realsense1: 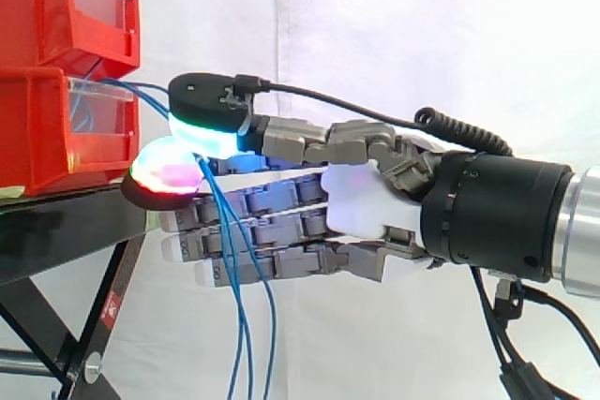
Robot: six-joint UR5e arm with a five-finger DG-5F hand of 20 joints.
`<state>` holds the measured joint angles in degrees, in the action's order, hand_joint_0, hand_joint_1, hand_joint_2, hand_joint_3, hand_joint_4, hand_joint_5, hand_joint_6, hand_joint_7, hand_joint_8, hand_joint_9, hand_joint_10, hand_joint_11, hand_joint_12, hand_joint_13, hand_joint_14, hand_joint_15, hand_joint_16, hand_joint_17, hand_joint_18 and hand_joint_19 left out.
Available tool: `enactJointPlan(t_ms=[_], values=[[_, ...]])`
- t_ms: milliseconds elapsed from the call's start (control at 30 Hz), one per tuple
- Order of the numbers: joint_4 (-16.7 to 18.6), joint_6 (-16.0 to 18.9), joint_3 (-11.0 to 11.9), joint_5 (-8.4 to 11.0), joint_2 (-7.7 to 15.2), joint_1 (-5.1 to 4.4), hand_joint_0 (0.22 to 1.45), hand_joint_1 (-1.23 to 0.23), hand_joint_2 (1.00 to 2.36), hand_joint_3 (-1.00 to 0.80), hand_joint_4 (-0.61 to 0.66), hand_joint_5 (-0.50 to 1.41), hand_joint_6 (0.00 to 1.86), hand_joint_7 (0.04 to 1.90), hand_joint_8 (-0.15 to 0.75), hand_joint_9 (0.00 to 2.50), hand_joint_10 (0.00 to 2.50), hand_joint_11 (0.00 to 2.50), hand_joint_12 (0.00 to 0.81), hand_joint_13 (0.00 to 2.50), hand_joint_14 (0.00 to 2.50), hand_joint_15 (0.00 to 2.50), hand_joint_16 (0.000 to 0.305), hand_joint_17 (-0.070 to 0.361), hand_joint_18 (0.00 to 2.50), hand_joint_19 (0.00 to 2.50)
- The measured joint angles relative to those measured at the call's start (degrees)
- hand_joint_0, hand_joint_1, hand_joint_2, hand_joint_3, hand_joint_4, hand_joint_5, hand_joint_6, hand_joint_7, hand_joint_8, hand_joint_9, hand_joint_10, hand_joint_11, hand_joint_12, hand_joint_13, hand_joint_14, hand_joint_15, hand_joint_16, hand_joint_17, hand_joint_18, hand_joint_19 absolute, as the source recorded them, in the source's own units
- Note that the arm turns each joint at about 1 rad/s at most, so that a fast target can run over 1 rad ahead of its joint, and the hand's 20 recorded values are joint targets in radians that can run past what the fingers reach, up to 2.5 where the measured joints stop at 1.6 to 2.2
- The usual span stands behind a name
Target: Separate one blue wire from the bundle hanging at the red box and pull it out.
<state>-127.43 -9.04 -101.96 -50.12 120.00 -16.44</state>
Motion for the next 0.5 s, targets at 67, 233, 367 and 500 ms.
enactJointPlan(t_ms=[67,233,367,500], values=[[-0.01,0.16,-0.01,-0.07,-0.08,0.09,0.60,-0.67,1.01,-0.31,0.23,-0.17,0.81,0.83,0.315,0.46,0.00,0.12,0.389,0.49,0.01,0.24,0.053,0.119,0.50,0.18],[-0.52,0.40,0.00,-0.10,-0.69,0.24,0.61,-0.67,1.02,-0.25,0.20,-0.18,0.84,0.81,0.313,0.47,0.00,0.14,0.393,0.51,0.01,0.24,0.053,0.119,0.51,0.19],[-1.70,0.59,0.00,-0.21,-1.01,0.42,0.60,-0.67,1.02,-0.20,0.18,-0.18,0.86,0.78,0.313,0.47,0.00,0.15,0.393,0.51,0.01,0.25,0.053,0.119,0.51,0.19],[-2.30,1.00,-0.01,-0.32,-1.09,0.59,0.60,-0.67,1.02,-0.16,0.16,-0.18,0.88,0.77,0.319,0.48,0.00,0.18,0.400,0.52,0.01,0.26,0.054,0.121,0.53,0.19]])
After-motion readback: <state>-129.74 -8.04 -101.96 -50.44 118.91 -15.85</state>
